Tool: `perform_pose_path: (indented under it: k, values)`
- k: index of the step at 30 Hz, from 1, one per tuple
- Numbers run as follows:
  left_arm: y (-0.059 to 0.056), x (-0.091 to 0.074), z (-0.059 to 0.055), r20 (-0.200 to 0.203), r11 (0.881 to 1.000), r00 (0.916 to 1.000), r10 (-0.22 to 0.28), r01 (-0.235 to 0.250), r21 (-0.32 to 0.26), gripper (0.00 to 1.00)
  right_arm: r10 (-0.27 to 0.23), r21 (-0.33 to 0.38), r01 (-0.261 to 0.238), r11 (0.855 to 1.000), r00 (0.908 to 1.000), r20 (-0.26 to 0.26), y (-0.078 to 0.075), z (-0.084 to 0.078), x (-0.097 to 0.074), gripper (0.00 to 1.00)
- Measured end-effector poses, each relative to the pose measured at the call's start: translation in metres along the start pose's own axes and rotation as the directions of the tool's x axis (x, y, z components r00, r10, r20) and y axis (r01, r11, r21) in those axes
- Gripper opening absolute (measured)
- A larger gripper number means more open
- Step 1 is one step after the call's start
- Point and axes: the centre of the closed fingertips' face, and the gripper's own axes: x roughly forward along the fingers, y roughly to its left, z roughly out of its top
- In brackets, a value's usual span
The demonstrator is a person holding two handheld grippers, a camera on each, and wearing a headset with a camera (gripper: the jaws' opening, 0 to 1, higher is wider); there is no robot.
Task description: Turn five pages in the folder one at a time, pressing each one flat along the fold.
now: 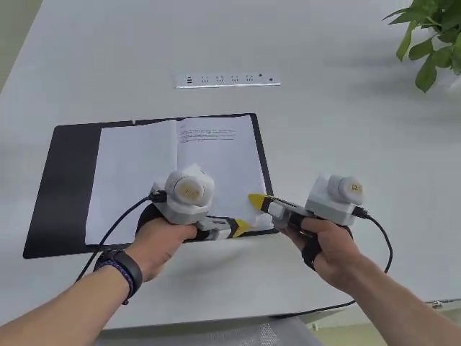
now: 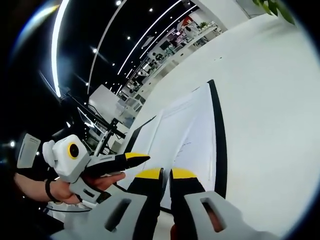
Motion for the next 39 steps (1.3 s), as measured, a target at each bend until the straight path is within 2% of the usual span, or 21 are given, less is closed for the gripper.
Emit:
perform_pose_path:
  k: [6,13,21,30,33,39]
  values:
    - [0.01,-0.012,-0.004,0.011,1.0,0.9996,0.027,-0.027,-0.01,0.7,-0.002,-0.004,0.002,1.0,1.0,0.009,0.007,0.0,0.001,0.01]
    - [0.019,-0.027,-0.003,0.039,0.998,0.9981,0.049,-0.048,-0.03,0.71,0.002,-0.011,-0.002,1.0,0.9999,0.017,0.015,0.002,0.001,0.0]
    - [0.037,-0.045,-0.003,0.055,0.995,0.9947,0.087,-0.084,-0.044,0.73,0.01,-0.03,-0.009,1.0,0.9998,0.015,0.024,0.001,0.006,0.0]
    - [0.052,-0.062,-0.005,0.071,0.992,0.9903,0.119,-0.115,-0.058,0.72,0.021,-0.045,-0.02,0.999,0.9998,0.009,0.036,0.001,0.012,0.0]
    - [0.054,-0.069,-0.007,0.079,0.99,0.9886,0.128,-0.123,-0.063,0.72,0.027,-0.07,-0.027,0.997,0.9996,-0.002,0.043,0.0,0.016,0.01]
    - [0.067,-0.083,-0.019,0.075,0.985,0.9848,0.157,-0.151,-0.078,0.72,0.042,-0.089,-0.043,0.995,0.9991,-0.011,0.056,-0.003,0.023,0.01]
